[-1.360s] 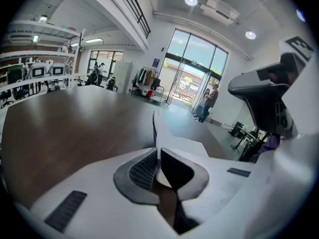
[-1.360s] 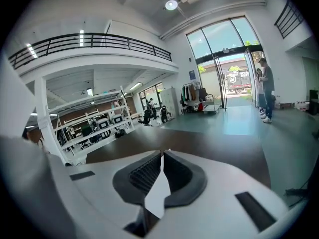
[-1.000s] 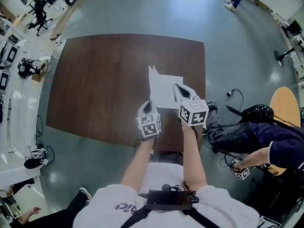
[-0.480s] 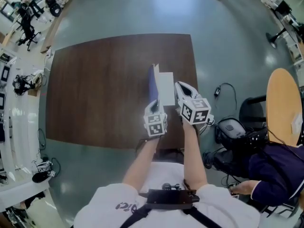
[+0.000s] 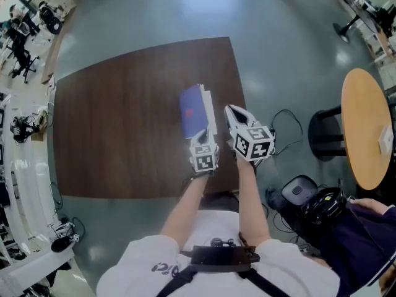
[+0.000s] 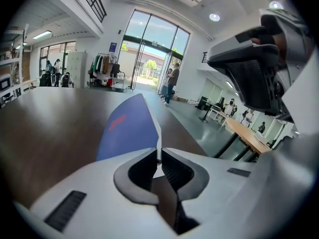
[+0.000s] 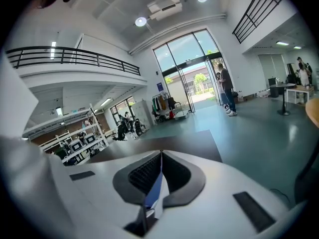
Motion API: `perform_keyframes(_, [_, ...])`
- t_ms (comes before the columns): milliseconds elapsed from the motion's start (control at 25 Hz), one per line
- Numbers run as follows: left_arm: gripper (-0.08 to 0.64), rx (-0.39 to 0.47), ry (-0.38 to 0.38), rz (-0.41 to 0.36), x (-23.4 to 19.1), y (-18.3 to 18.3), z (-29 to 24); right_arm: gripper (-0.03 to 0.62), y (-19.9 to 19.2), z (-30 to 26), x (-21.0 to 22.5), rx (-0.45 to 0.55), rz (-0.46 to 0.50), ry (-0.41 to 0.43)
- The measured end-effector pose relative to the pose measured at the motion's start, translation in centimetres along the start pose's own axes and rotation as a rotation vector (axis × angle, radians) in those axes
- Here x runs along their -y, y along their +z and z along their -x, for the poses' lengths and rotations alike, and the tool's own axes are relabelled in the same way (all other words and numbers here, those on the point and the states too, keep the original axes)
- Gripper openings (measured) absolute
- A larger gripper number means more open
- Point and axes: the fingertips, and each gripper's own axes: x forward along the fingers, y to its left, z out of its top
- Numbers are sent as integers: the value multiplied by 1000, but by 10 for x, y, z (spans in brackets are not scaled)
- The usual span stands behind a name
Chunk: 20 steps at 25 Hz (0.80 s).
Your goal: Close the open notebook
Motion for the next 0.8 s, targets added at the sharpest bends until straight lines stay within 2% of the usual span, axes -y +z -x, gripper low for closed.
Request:
perform_keyframes(400, [34,-124,-26,-30,11,-35,-37,5,-16,-1,14,-14,-31,2])
perform_keyframes(640, [34,-175,-56,-21,14,-48,-46,5,-19,0,10,-9,-40,7])
perform_keyframes(800, [34,-175,-56,-18,16,-49,-47,5,-20,4,9,-8,-43,7])
